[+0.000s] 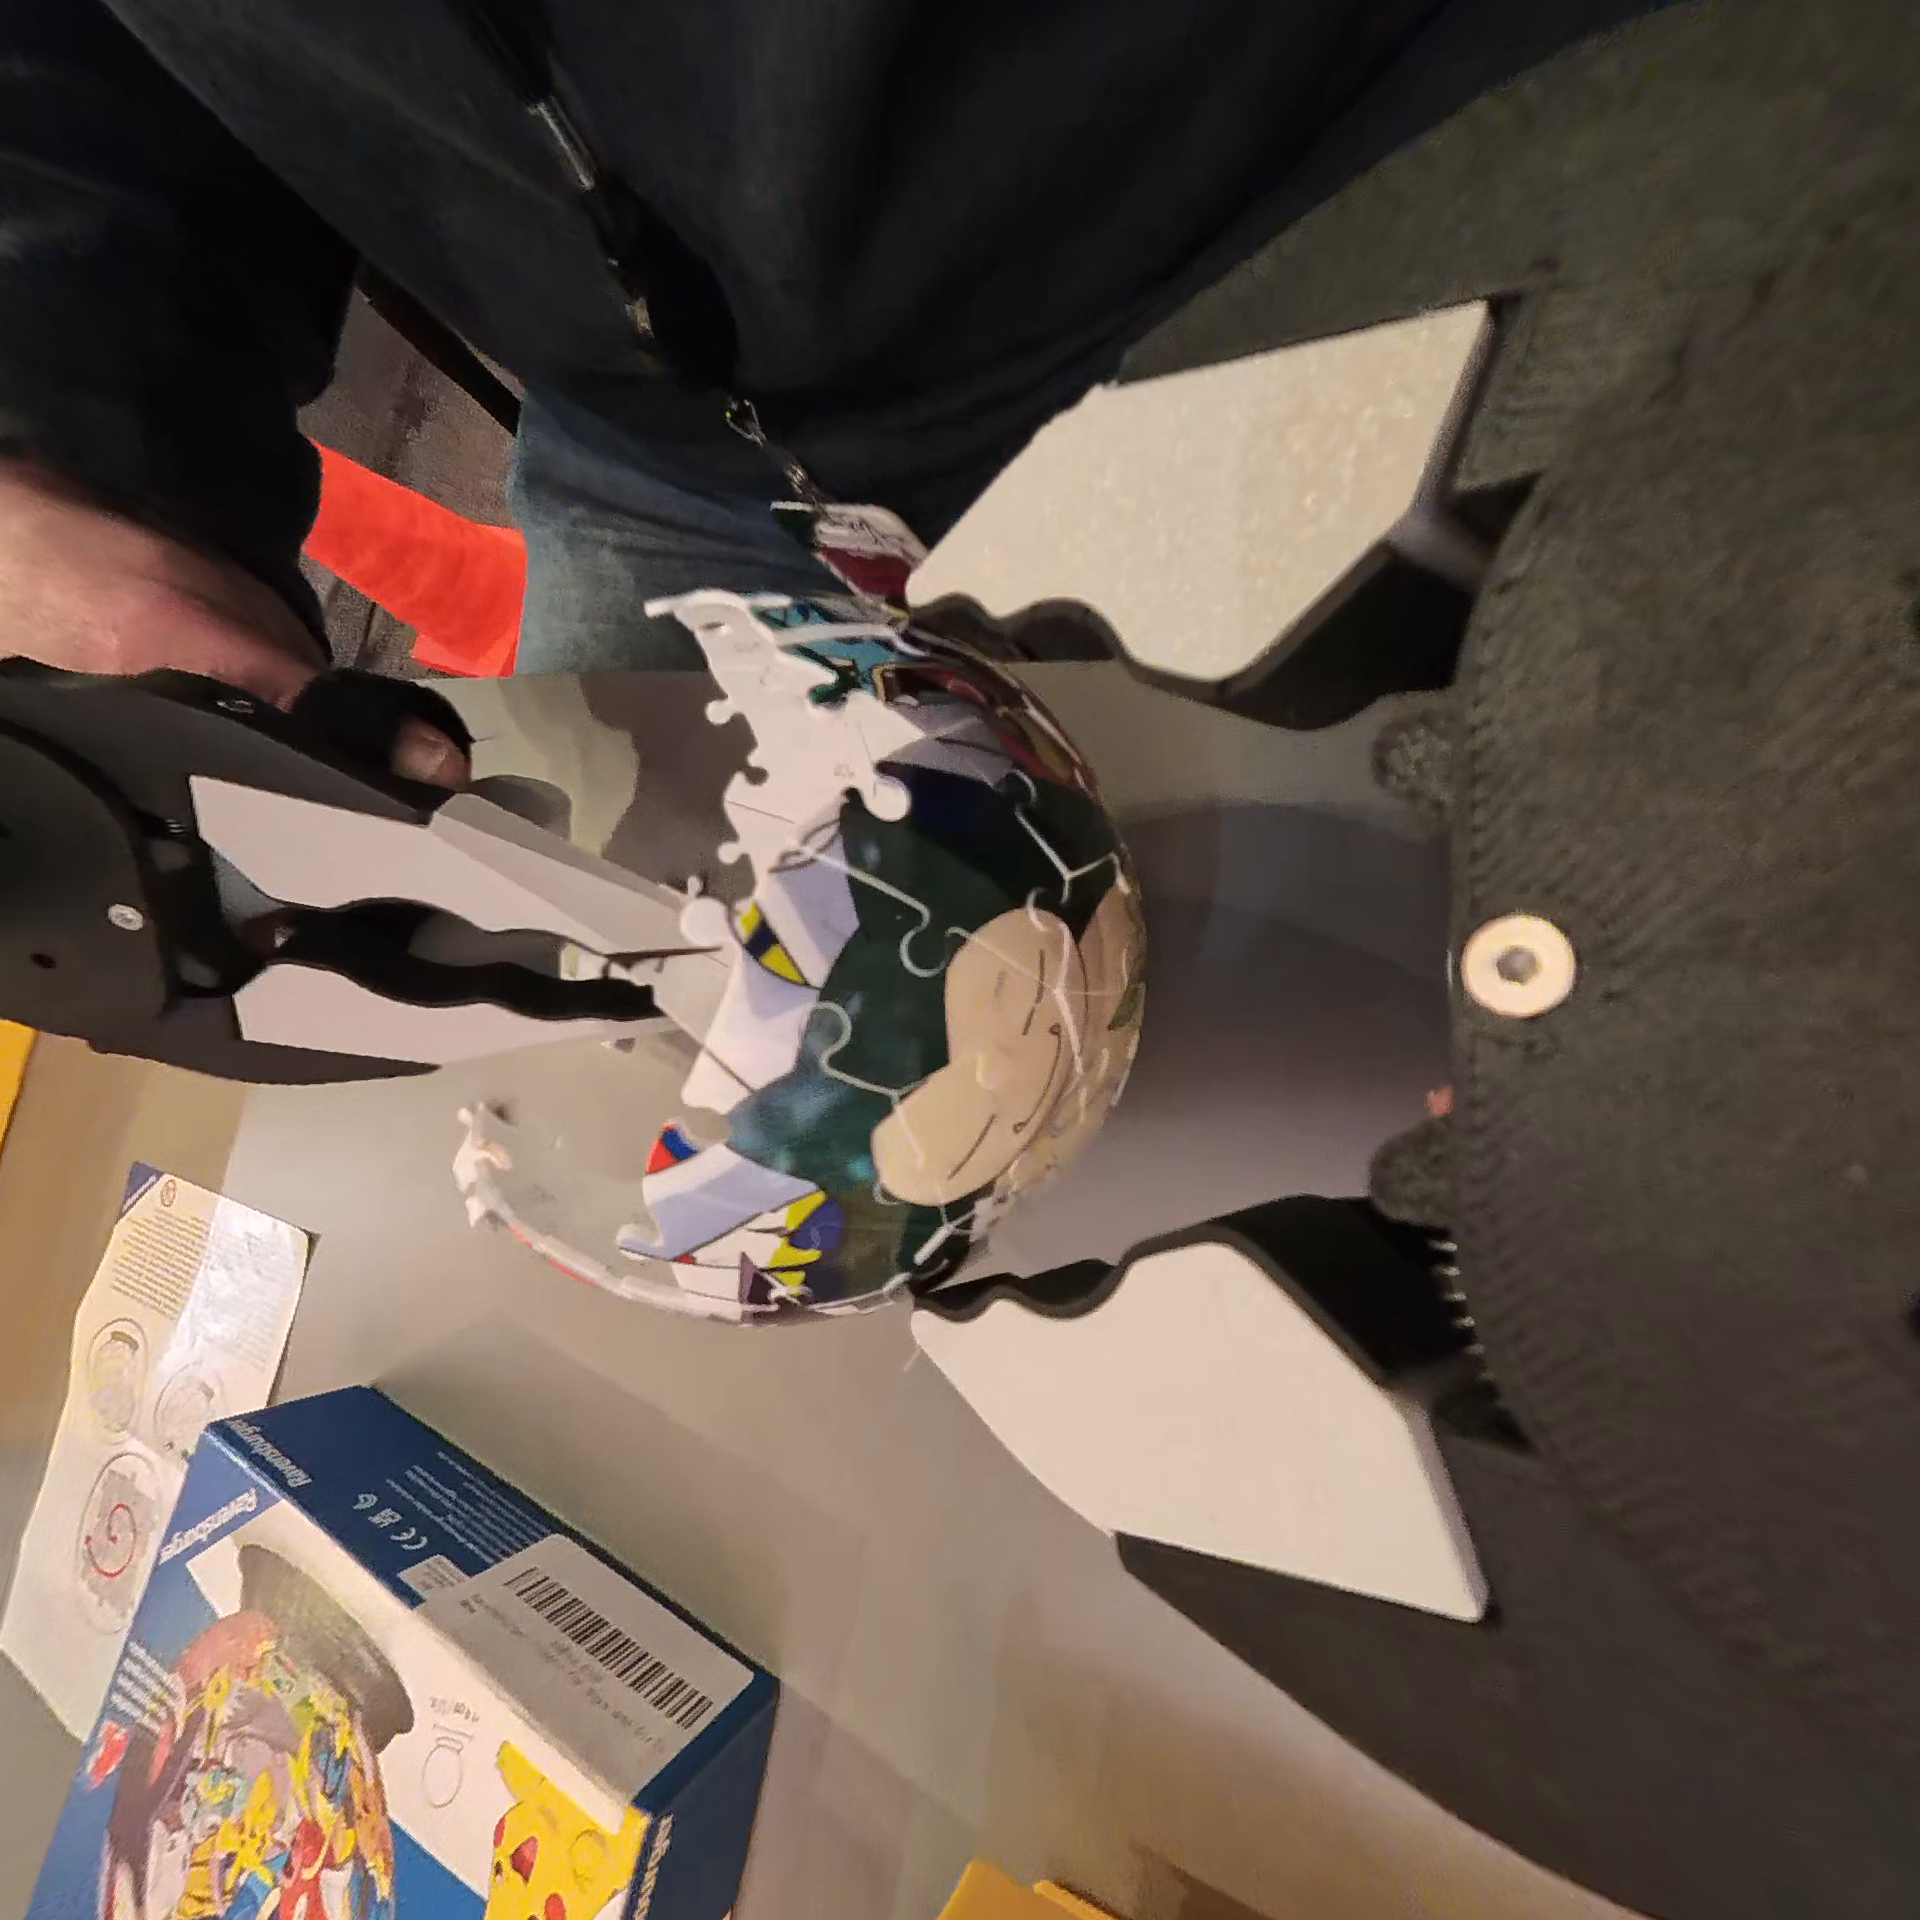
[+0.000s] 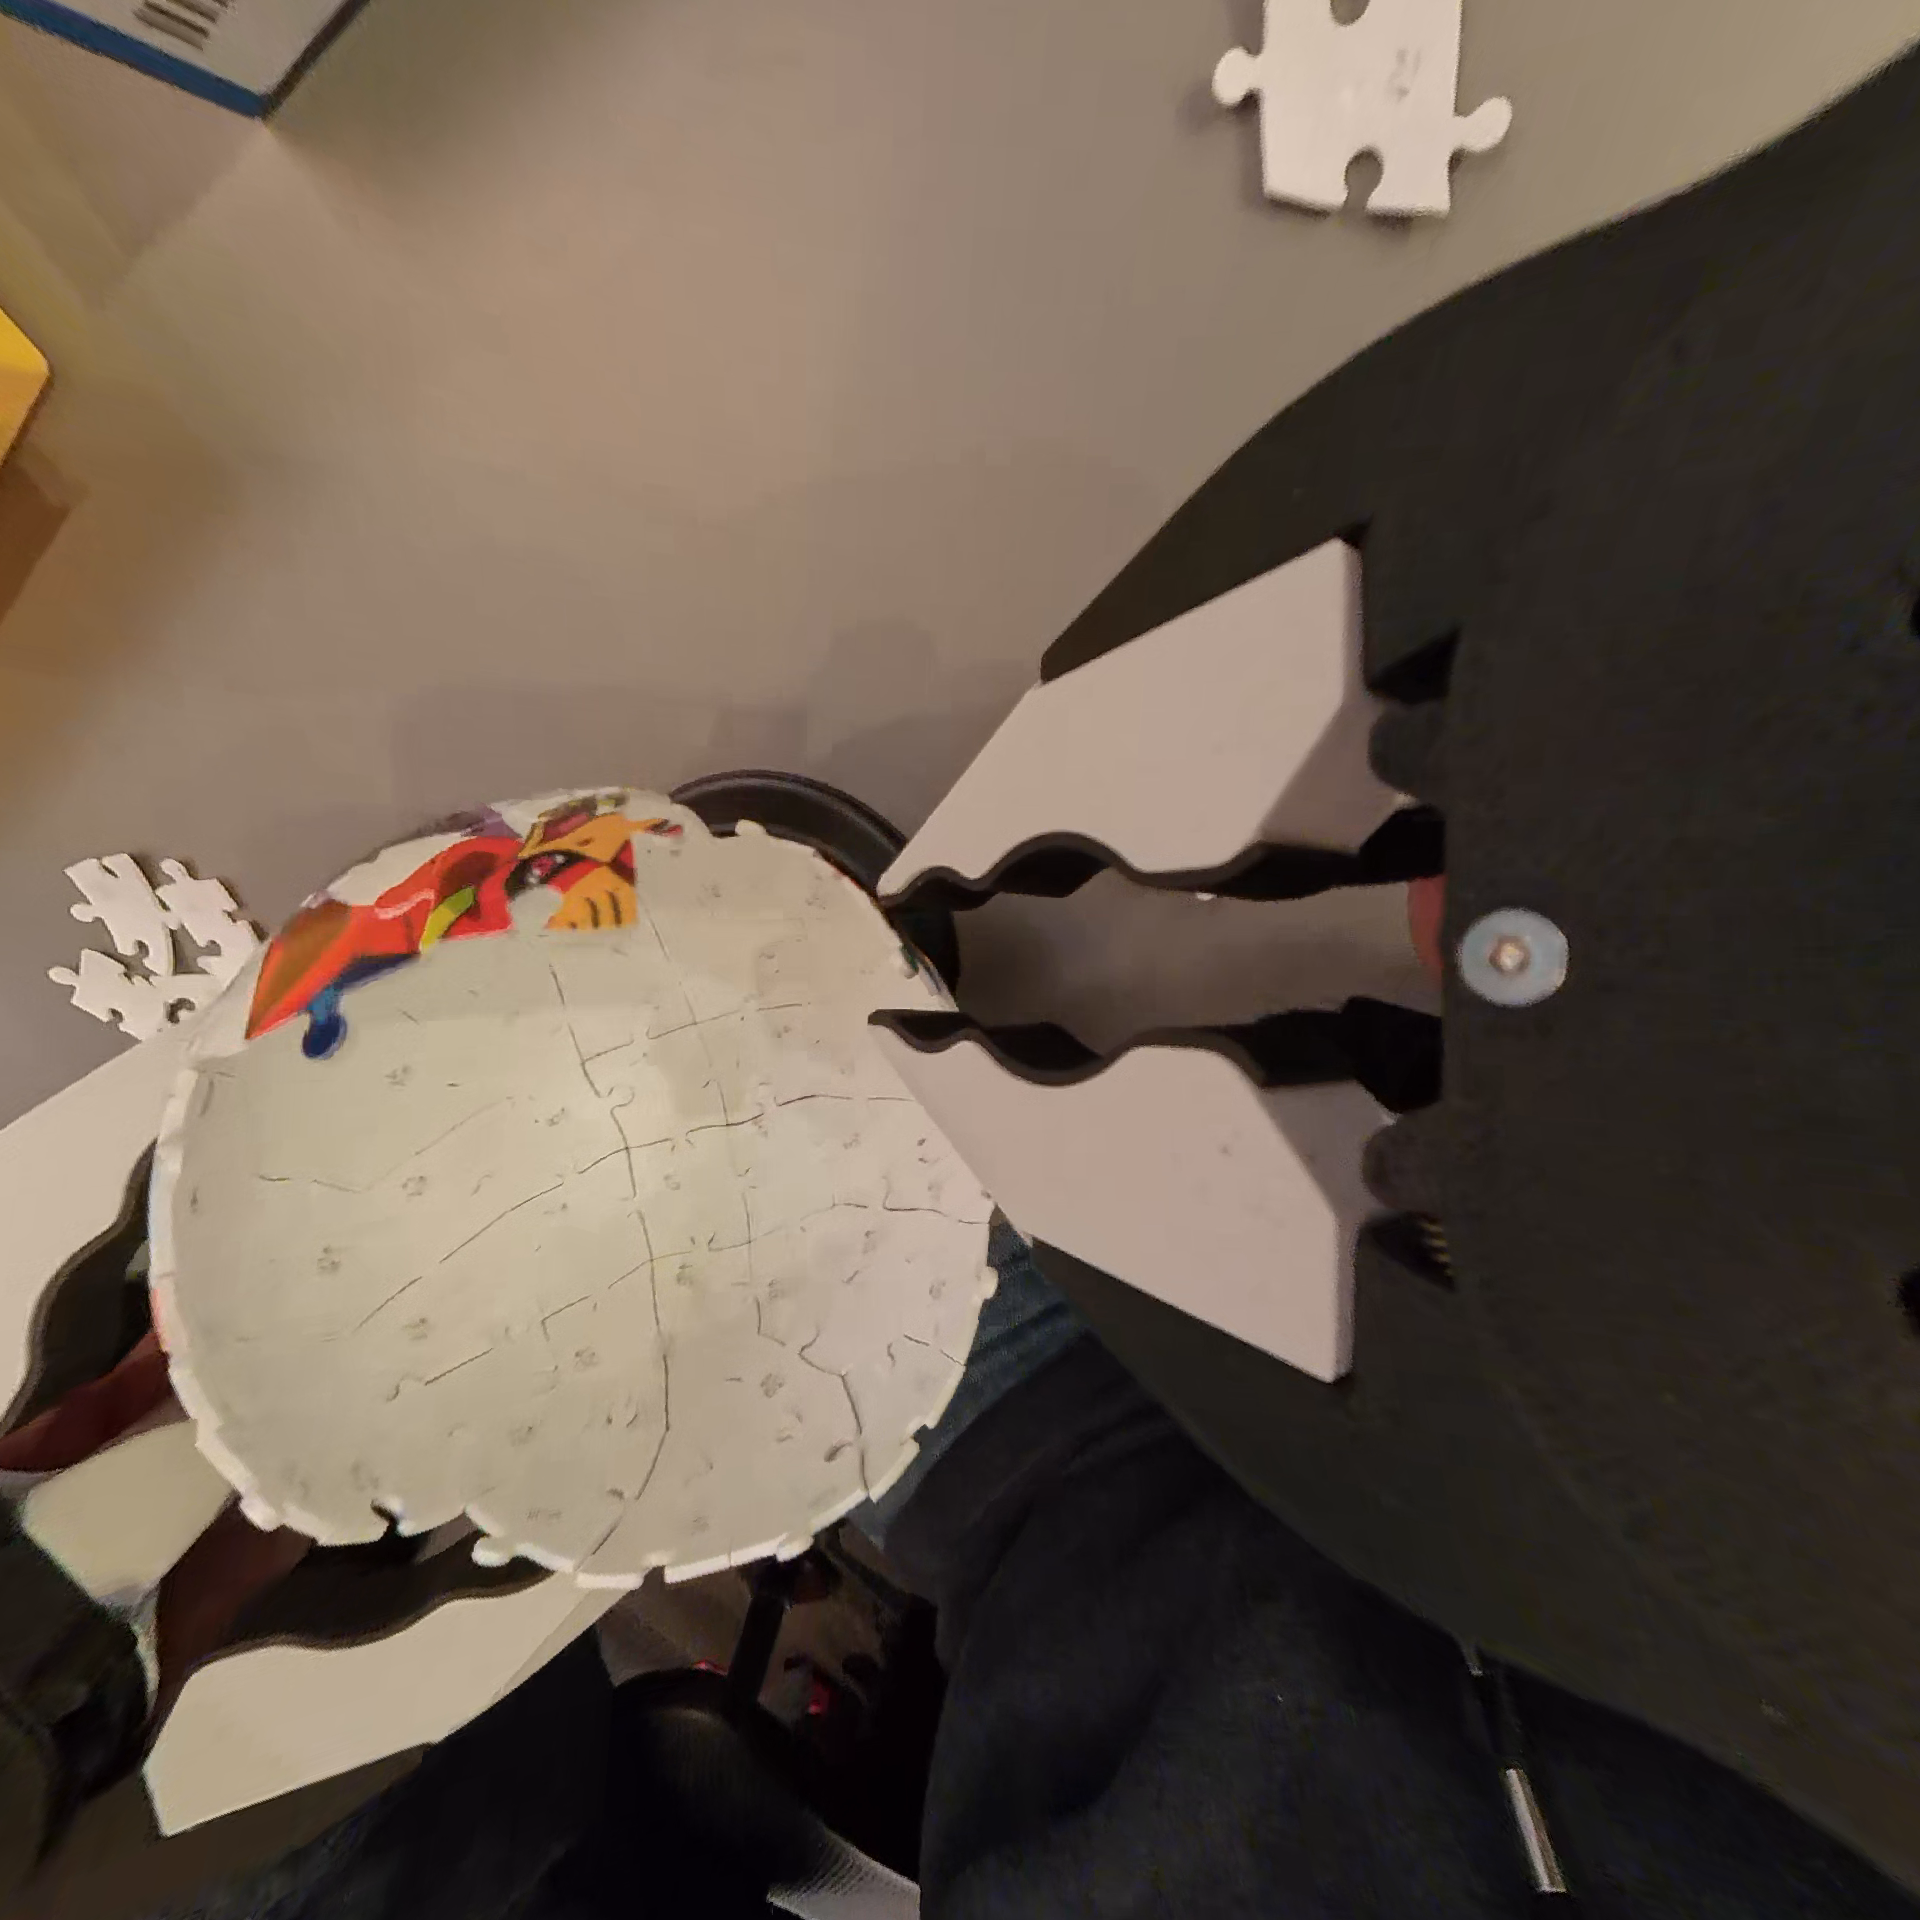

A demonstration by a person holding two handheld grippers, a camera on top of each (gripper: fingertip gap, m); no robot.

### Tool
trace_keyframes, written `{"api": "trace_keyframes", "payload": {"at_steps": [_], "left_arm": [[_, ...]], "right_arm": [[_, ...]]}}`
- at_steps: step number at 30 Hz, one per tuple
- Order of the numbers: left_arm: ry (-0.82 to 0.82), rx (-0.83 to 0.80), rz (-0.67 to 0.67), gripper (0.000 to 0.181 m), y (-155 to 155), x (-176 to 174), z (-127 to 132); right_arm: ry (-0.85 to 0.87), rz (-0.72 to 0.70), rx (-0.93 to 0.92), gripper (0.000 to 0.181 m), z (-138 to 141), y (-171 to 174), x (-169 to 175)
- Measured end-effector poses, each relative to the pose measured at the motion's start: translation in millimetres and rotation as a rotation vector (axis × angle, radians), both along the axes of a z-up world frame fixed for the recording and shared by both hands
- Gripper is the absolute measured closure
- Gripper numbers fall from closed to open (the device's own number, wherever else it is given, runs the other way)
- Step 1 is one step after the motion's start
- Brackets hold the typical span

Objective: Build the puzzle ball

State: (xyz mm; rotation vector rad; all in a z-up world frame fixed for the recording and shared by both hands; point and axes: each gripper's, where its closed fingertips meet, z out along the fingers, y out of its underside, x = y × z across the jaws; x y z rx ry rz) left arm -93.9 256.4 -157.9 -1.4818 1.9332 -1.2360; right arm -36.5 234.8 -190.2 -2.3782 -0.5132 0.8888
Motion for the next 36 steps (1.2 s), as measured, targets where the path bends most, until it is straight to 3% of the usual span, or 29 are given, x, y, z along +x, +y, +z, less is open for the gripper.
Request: {"api": "trace_keyframes", "payload": {"at_steps": [11, 24, 36], "left_arm": [[0.147, -0.056, 0.101, 0.068, -5.8, -8.2, 4.1], [0.146, -0.075, 0.101, 0.071, -3.8, -10.1, 0.4], [0.11, -0.058, 0.113, 0.071, -7.5, -8.4, 14.0]], "right_arm": [[-0.021, 0.11, -0.036, 0.159, -13.9, -4.0, -18.0], [-0.063, 0.117, 0.006, 0.15, -6.9, -2.5, -11.5], [-0.072, 0.185, 0.002, 0.156, -14.5, -5.9, -24.2]]}}
